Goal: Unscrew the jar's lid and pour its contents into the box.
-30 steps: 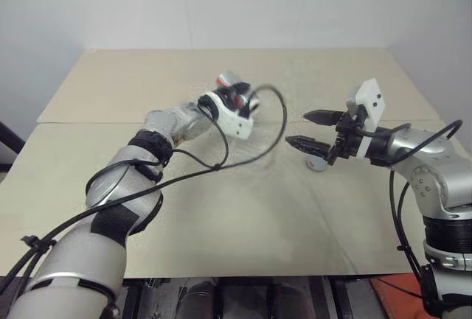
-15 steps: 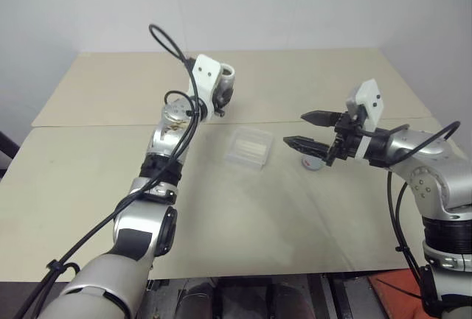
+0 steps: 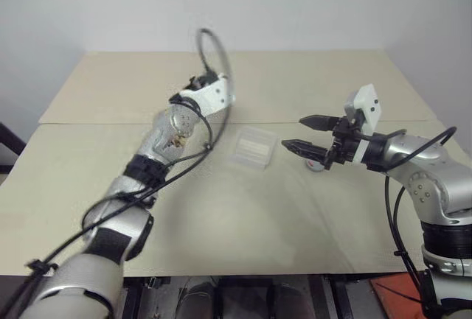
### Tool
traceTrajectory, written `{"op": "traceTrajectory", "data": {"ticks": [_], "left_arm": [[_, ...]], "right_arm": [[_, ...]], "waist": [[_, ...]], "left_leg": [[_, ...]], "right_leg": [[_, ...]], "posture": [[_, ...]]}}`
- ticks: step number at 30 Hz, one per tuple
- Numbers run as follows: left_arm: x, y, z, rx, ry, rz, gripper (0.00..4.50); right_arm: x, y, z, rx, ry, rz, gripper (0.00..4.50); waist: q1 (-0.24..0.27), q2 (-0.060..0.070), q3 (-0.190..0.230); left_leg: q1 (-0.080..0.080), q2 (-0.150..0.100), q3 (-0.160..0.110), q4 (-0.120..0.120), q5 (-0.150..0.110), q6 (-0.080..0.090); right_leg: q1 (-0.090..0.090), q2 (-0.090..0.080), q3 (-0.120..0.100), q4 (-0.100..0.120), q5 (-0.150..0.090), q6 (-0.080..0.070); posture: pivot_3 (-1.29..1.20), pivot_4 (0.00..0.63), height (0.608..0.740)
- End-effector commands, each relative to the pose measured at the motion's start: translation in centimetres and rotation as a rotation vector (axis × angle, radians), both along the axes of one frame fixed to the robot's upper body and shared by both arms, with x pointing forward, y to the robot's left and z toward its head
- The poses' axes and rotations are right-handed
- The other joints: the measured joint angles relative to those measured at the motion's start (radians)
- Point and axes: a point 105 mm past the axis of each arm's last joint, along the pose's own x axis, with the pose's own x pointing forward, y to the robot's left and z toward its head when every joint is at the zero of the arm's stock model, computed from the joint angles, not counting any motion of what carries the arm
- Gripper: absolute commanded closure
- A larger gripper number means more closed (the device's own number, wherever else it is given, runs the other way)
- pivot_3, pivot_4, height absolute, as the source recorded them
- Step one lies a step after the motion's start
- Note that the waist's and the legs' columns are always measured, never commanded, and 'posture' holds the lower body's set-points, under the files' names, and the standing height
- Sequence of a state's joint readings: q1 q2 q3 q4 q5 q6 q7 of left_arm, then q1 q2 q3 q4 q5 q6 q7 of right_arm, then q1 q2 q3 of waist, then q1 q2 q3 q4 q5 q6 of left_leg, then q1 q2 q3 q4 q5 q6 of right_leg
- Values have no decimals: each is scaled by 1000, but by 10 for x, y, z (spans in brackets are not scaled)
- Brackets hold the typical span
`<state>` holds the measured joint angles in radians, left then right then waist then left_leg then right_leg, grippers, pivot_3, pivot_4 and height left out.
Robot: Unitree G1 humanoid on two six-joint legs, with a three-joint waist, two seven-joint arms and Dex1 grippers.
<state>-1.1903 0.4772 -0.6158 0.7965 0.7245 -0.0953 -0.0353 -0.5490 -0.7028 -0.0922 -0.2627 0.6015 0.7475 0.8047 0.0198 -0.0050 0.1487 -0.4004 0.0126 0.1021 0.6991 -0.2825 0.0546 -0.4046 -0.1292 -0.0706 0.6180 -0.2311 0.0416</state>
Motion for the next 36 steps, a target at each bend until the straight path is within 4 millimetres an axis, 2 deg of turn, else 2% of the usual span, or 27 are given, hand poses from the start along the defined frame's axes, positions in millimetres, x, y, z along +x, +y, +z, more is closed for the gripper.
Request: {"op": "traceTrajectory", "data": {"ticks": [1, 3, 6, 10, 13, 17, 24, 28, 31, 36], "left_arm": [[-7, -33, 15, 414, -267, -149, 2574], [-8, -44, 11, 588, -335, -197, 2574], [-13, -65, -11, 791, -389, -286, 2574], [-20, -84, -34, 942, -456, -364, 2574], [-20, -91, -33, 975, -494, -357, 2574], [-16, -91, -22, 951, -509, -320, 2574], [-17, -89, -23, 927, -490, -328, 2574], [-15, -85, -15, 824, -441, -306, 2574], [-14, -78, -3, 646, -358, -282, 2574], [-9, -47, 9, 250, -118, -226, 2574]], "right_arm": [[-2, 1, 18, 9, -82, 9, 47], [-2, 1, 19, 12, -89, 8, 47], [-3, 1, 21, 26, -97, 0, 47], [-2, 1, 23, 41, -101, -10, 47], [-3, 1, 25, 50, -109, -18, 47], [-5, -1, 28, 65, -116, -24, 47], [-4, -1, 28, 62, -120, -28, 47], [-2, -1, 29, 60, -121, -24, 47], [-1, -1, 30, 59, -121, -20, 47], [0, -2, 31, 59, -119, -14, 47]], "waist": [[7, 0, 0], [11, 0, 0], [12, 0, 0], [9, 0, 0], [6, 0, 0], [2, 0, 0], [2, 0, 0], [1, 0, 0], [0, 0, 0], [-8, 0, 0]], "left_leg": [[0, 0, 0, 0, 0, 0], [-2, 0, 1, -1, 0, 0], [-3, 0, 2, -1, 0, 0], [-5, 1, 3, -2, 0, 0], [-5, 1, 3, -2, 0, 0], [-5, 2, 3, -2, 0, 0], [-5, 2, 3, -1, 0, 0], [-5, 2, 3, -1, 0, 0], [-5, 2, 3, -1, 0, 0], [-4, 2, 3, -1, 0, 0]], "right_leg": [[0, 0, 0, -1, 0, 0], [-1, 0, -1, -2, 0, 0], [-2, 0, -1, -3, 0, 0], [-5, 0, -1, -3, 0, 1], [-5, 0, -1, -2, 0, 1], [-5, 0, -1, -1, 0, 1], [-5, 0, -1, -1, 0, 1], [-6, 0, -1, -1, 0, 1], [-6, 0, -1, -1, 0, 0], [-6, 0, 0, 0, 0, 0]], "posture": [[0, 150, 740], [0, 150, 740], [0, 150, 740], [0, 150, 740], [0, 150, 740], [0, 150, 740], [0, 150, 740], [0, 150, 740], [0, 150, 740], [0, 150, 740]]}}
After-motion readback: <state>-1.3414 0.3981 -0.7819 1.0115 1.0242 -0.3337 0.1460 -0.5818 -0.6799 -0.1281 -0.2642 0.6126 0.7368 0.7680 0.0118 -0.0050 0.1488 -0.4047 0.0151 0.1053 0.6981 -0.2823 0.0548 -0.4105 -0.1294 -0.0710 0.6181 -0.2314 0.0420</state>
